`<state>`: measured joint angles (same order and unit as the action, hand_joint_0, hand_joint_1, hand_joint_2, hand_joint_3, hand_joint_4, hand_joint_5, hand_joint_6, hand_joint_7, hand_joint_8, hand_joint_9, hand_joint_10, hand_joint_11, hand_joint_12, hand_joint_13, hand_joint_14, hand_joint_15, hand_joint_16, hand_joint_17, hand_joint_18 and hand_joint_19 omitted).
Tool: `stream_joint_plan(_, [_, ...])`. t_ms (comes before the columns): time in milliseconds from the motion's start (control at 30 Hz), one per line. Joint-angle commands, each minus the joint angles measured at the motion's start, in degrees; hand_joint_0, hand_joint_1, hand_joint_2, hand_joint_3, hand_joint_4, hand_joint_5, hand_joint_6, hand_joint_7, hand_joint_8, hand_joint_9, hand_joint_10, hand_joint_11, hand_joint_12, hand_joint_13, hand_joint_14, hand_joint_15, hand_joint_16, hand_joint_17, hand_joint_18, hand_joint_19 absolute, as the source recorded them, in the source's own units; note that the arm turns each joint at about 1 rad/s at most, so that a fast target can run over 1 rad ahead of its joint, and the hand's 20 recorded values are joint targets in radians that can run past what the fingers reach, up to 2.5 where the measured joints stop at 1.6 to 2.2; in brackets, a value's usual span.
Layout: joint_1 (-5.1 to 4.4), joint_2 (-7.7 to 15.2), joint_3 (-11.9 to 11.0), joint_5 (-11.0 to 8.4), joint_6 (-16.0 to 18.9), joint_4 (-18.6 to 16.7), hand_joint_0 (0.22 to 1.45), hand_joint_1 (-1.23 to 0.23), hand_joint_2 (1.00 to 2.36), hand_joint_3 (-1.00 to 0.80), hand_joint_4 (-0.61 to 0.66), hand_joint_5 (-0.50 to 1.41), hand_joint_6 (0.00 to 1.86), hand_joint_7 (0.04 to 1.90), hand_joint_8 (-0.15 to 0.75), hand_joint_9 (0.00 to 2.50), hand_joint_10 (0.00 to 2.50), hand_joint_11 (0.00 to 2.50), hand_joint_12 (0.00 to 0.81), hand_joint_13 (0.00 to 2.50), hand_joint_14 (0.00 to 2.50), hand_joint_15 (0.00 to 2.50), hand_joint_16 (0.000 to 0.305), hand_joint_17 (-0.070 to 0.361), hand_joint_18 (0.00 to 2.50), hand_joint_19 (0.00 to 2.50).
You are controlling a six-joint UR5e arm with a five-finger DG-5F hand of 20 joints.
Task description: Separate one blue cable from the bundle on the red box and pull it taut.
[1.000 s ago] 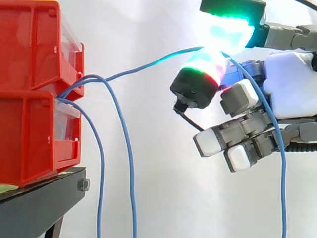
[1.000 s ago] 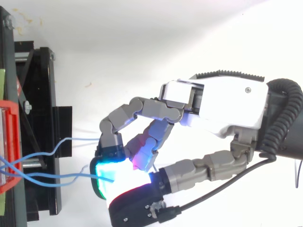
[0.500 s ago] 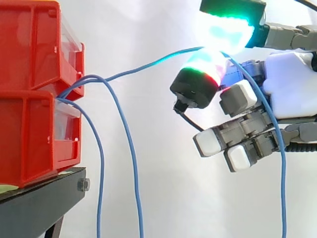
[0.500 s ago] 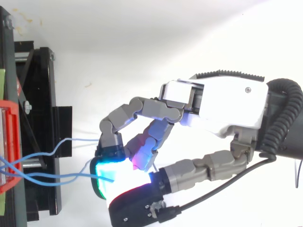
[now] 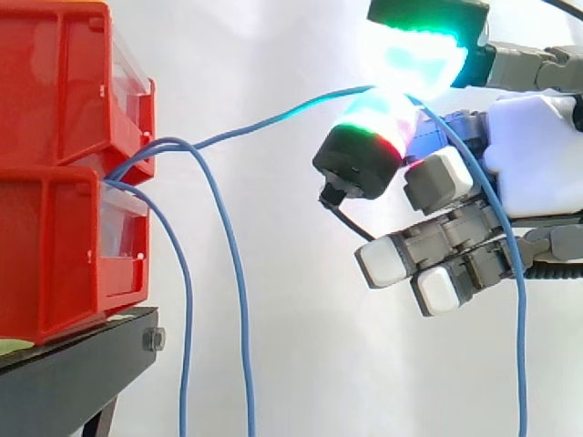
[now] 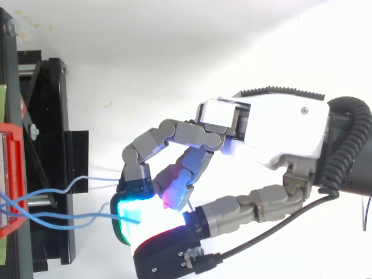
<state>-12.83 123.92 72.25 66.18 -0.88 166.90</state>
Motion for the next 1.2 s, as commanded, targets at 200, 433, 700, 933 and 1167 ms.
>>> stream_joint_plan(200, [0.0, 0.0, 0.0, 0.0, 0.0, 0.1, 0.62, -0.84, 1.01, 0.04, -0.09, -0.11, 0.91, 1.17, 0.378, 1.2, 0.02, 0.64, 0.417, 0.88, 0.01, 0.39, 0.056, 0.126, 0.88, 0.34])
stream_joint_plan(433, [0.0, 0.0, 0.0, 0.0, 0.0, 0.1, 0.62, -0.84, 1.01, 0.04, -0.09, -0.11, 0.91, 1.17, 0.378, 1.22, 0.01, 0.65, 0.419, 0.89, 0.01, 0.38, 0.056, 0.126, 0.88, 0.34])
stream_joint_plan(700, [0.09, 0.0, 0.0, 0.0, 0.0, 0.1, 0.62, -0.83, 1.01, 0.04, -0.09, -0.11, 0.91, 1.17, 0.381, 1.23, 0.01, 0.65, 0.418, 0.9, 0.01, 0.39, 0.056, 0.126, 0.89, 0.34])
stream_joint_plan(933, [0.0, 0.0, 0.0, 0.0, 0.0, 0.0, 0.62, -0.83, 1.01, 0.04, -0.09, -0.11, 0.91, 1.16, 0.38, 1.23, 0.02, 0.65, 0.417, 0.9, 0.01, 0.39, 0.056, 0.125, 0.89, 0.34])
stream_joint_plan(1167, [0.0, 0.0, 0.0, 0.0, 0.0, 0.1, 0.62, -0.84, 1.01, 0.04, -0.09, -0.11, 0.91, 1.15, 0.379, 1.24, 0.01, 0.65, 0.414, 0.91, 0.01, 0.4, 0.056, 0.125, 0.88, 0.33])
